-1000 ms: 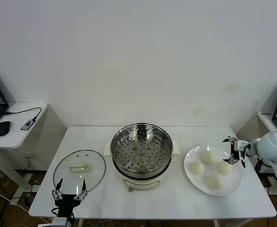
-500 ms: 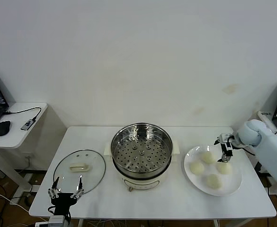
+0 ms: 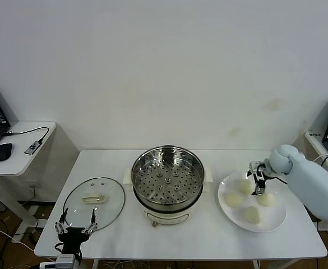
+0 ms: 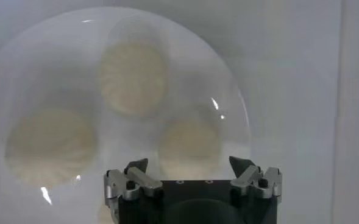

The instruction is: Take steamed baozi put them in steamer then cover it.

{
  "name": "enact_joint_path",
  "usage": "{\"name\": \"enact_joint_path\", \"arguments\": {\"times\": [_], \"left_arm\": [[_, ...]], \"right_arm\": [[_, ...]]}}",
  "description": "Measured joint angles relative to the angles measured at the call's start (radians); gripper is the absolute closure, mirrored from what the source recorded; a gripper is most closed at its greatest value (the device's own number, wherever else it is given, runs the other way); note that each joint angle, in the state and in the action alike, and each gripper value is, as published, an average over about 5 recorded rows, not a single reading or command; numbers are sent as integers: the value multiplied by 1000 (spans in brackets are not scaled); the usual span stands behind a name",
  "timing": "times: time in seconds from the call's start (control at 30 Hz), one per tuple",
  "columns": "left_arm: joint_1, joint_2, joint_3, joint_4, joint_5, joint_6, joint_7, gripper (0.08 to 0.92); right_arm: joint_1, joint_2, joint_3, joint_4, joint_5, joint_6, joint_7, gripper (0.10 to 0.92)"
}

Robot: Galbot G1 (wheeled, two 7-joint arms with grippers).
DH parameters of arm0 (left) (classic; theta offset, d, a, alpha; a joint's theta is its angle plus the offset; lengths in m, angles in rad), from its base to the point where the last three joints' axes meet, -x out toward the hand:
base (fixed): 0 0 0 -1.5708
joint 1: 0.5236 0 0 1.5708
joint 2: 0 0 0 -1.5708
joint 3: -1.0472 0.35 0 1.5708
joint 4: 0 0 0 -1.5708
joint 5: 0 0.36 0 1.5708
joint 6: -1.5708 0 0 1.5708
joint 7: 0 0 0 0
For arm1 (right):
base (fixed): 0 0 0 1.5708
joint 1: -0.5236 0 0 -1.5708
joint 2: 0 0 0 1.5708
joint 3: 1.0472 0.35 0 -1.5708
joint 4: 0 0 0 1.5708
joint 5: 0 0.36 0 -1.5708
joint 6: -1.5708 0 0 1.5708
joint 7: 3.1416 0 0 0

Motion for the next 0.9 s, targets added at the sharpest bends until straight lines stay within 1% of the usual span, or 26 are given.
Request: {"name": "enact_joint_path", "arguments": {"times": [0.1, 0.17, 0.37, 0.47, 0.57, 0.73, 0.9], "left_arm": [[-2, -2, -1, 2, 2, -3, -2, 177], [-4, -3, -1, 4, 3, -5, -3, 177], [-7, -4, -1, 10, 6, -8, -3, 177], [-8, -5, -1, 10, 6, -8, -3, 177], [-8, -4, -1, 9, 6, -8, -3, 177], [-8, -1, -3, 8, 6, -8, -2, 177], [-7, 3, -2, 2, 6, -8, 0, 177]], "right_arm": [[-2, 11, 0, -13, -9, 0, 9, 206], [-4, 17, 2, -20, -14, 0, 14, 223], [-7, 22, 5, -28, -21, 0, 22, 312], [-10, 20, 7, -27, -21, 0, 23, 379], [-9, 15, 8, -23, -19, -1, 22, 429], [4, -2, -3, 1, 2, -10, 13, 438], [44, -49, -44, 61, 59, -30, -7, 432]]}}
